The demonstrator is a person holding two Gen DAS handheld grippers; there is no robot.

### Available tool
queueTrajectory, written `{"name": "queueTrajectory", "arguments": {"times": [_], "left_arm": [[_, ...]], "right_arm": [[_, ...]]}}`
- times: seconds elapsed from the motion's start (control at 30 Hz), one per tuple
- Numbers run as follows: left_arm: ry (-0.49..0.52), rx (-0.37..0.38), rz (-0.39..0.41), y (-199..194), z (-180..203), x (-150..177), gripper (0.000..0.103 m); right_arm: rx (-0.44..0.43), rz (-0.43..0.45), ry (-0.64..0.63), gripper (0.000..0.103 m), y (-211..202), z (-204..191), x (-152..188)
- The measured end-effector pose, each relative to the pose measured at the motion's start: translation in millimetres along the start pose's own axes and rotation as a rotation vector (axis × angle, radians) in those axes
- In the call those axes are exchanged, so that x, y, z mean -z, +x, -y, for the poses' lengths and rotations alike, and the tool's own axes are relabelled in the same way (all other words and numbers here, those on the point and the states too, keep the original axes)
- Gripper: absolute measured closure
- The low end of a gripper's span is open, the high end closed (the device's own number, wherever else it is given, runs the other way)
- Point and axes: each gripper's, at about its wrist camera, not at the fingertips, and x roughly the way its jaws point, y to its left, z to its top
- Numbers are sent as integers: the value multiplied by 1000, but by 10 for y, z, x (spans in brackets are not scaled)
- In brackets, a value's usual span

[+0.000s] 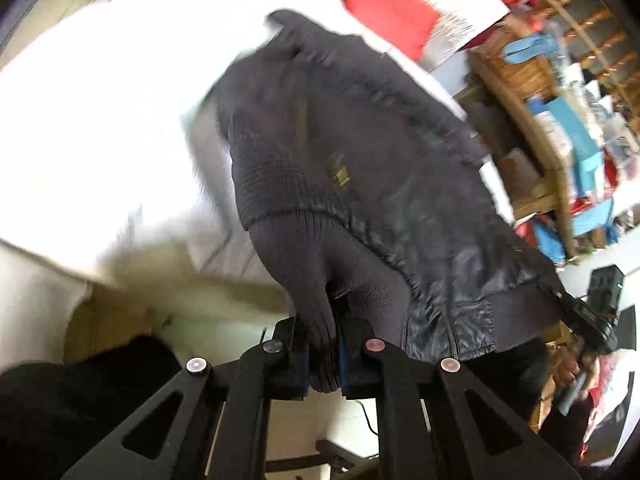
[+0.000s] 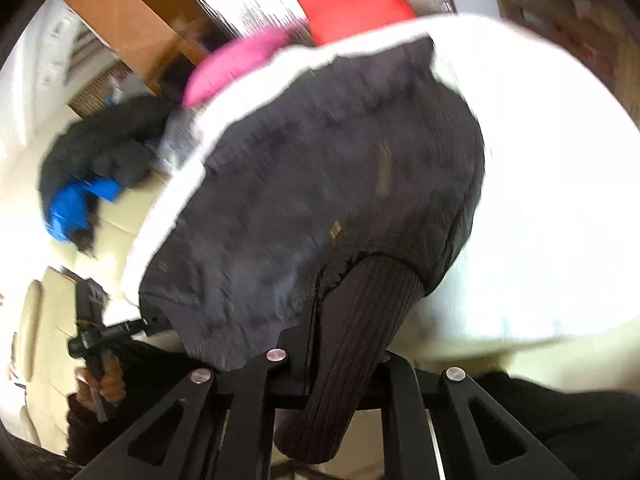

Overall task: Fold large clothes
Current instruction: 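Grasp the jacket hem with both grippers and lift it toward the collar, then lay the lifted hem over the collar and open both grippers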

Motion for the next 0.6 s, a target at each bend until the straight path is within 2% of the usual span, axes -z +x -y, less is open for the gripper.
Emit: {"name": "queueTrajectory", "arguments": {"times": [0.13, 0.2, 0.33, 0.37, 0.53, 0.6], "left_arm": [[71, 33, 93, -339, 295, -317, 92], [103, 44, 135, -449, 439, -577, 92], [139, 30, 215, -576, 602, -1188, 95], [140, 17, 237, -576, 633, -1404, 95], [107, -19, 273, -229, 685, -2384, 95], [86, -24, 287, -70, 657, -2768, 95]], "right_arm": [[22, 127, -75, 92, -277, -121, -271], [26, 183, -85, 92, -384, -99, -344], [50, 273, -90, 93, -385, -195, -784], [53, 284, -90, 93, -354, -238, -868], [88, 345, -104, 93, -159, -410, -1730], [110, 364, -107, 93, 172, -587, -2144]]}}
